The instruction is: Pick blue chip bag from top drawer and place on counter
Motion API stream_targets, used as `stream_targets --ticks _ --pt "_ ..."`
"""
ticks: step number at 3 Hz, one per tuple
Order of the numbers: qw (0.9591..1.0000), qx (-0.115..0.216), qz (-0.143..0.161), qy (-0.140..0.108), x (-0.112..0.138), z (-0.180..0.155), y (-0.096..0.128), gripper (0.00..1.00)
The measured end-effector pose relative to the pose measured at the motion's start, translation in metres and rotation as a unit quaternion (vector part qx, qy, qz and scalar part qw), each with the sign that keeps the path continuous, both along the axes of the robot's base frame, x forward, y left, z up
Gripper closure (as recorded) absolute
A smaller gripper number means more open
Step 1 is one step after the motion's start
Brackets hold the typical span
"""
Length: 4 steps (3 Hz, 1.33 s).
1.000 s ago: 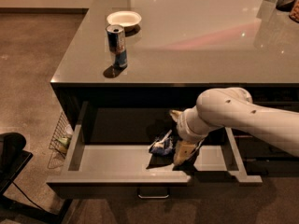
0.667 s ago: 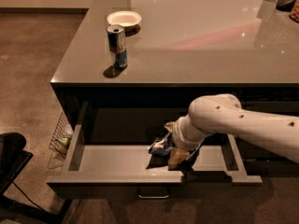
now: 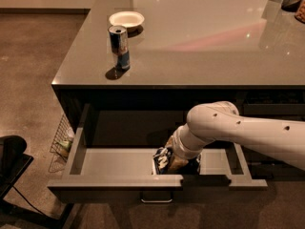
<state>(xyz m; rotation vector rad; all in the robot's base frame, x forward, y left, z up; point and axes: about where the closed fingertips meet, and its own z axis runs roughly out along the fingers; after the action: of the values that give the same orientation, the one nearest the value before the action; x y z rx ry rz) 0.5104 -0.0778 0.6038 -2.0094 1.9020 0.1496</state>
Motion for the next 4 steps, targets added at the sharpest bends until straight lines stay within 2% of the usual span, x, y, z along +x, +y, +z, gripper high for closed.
stream_targets --ticks 1,2,3,4 --pt "0.9995 0.023 -0.006 -0.019 0.004 0.046 0.002 0.96" --pt "0.998 0.054 -0.012 -0.032 0.027 0.133 -0.017 1.0" --pt "0.9968 0.076 -0.02 -0.009 0.054 0.19 -0.049 1.0" --pt "0.9944 0.1 -0.031 -0.008 0.084 0.229 -0.067 1.0"
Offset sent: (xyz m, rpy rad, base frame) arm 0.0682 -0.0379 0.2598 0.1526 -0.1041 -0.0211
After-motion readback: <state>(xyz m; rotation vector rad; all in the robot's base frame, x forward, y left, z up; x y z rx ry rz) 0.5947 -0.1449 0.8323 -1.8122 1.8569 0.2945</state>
